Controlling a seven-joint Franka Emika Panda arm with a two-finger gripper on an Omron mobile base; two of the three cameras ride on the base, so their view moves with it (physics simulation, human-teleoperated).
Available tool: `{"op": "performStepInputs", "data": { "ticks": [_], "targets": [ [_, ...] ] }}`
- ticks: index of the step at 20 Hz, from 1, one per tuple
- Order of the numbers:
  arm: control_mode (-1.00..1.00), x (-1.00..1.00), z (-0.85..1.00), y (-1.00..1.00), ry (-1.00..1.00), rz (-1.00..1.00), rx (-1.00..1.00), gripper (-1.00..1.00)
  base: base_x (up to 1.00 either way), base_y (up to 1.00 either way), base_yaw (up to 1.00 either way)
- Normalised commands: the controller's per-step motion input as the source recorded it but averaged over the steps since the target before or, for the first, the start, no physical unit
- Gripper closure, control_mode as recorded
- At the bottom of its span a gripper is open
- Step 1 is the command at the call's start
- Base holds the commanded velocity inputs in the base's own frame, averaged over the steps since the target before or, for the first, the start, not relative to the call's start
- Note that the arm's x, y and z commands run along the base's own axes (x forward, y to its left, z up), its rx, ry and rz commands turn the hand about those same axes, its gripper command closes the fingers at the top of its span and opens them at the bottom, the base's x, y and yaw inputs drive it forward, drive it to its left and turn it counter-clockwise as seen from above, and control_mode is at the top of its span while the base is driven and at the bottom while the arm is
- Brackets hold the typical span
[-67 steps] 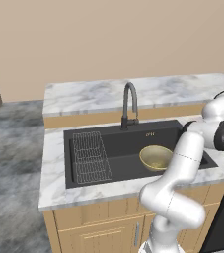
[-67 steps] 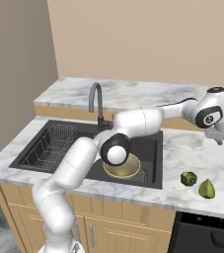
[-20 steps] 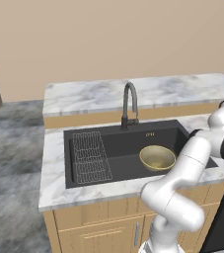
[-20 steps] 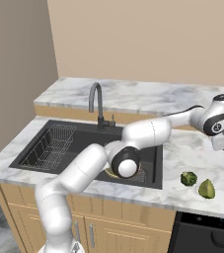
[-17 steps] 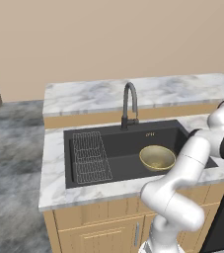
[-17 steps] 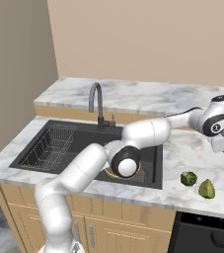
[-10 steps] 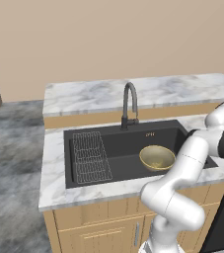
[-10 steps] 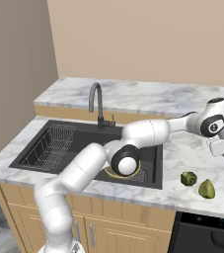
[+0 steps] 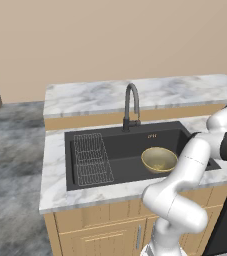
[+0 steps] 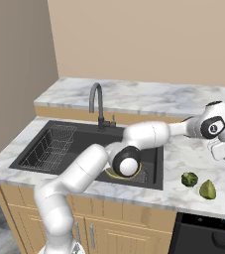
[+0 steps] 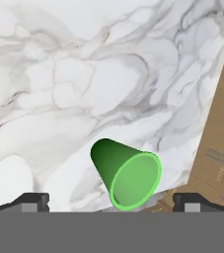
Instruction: Remove the broccoli and lemon wedge from the sink. Then move the bowl and cup from the counter to the sink for washing.
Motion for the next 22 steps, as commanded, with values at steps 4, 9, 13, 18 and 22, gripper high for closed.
{"op": "performStepInputs", "data": {
  "ticks": [4, 9, 13, 18, 22],
  "targets": [
    [-1.00, -0.07, 0.00, -0.11, 0.01, 0.00, 0.00, -1.00, 0.00, 0.00, 0.00],
    [-1.00, -0.06, 0.00, -0.08, 0.00, -0.01, 0.00, -1.00, 0.00, 0.00, 0.00],
    [-1.00, -0.07, 0.00, -0.06, 0.00, -0.04, 0.00, -1.00, 0.00, 0.00, 0.00],
    [-1.00, -0.06, 0.00, -0.01, 0.00, -0.08, 0.02, -1.00, 0.00, 0.00, 0.00],
    [-1.00, -0.05, 0.00, 0.00, 0.00, -0.08, 0.05, -1.00, 0.00, 0.00, 0.00]
  ]
}}
